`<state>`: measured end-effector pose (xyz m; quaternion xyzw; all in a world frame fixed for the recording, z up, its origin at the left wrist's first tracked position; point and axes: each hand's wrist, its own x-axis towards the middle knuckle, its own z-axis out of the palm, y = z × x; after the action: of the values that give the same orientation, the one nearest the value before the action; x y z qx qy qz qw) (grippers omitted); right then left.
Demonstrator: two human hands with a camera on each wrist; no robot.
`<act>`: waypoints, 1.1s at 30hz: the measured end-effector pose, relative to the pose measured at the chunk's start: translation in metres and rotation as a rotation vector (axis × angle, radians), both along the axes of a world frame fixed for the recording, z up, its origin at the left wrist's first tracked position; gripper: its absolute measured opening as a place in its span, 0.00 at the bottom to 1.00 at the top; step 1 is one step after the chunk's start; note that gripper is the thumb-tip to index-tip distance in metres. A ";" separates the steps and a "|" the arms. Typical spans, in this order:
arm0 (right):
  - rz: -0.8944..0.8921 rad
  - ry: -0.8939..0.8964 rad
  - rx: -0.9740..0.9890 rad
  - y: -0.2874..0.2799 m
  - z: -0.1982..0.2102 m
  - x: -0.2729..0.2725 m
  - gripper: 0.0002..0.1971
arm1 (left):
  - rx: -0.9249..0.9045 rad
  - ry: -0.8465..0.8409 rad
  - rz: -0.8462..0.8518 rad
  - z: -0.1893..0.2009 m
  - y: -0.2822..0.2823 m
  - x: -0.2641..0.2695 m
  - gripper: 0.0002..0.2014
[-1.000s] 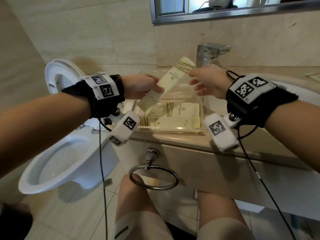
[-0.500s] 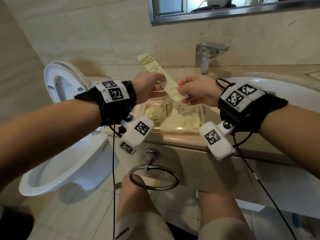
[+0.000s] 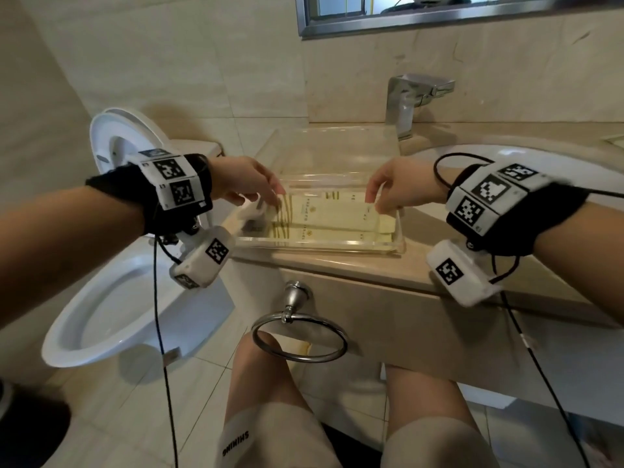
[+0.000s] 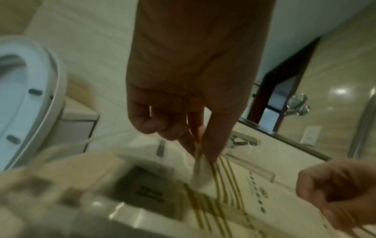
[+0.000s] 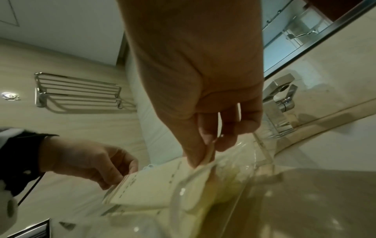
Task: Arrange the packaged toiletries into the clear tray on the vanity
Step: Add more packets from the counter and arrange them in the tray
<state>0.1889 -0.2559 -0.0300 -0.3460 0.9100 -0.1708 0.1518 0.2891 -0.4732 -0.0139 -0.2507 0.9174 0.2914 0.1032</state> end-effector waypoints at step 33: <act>0.209 0.149 0.259 -0.015 -0.007 -0.014 0.27 | -0.423 -0.060 -0.614 -0.021 0.050 -0.039 0.34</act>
<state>0.1749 -0.2705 -0.0366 -0.4278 0.8922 -0.0096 0.1441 0.2502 -0.4236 -0.0349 0.0118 0.9863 0.0432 0.1585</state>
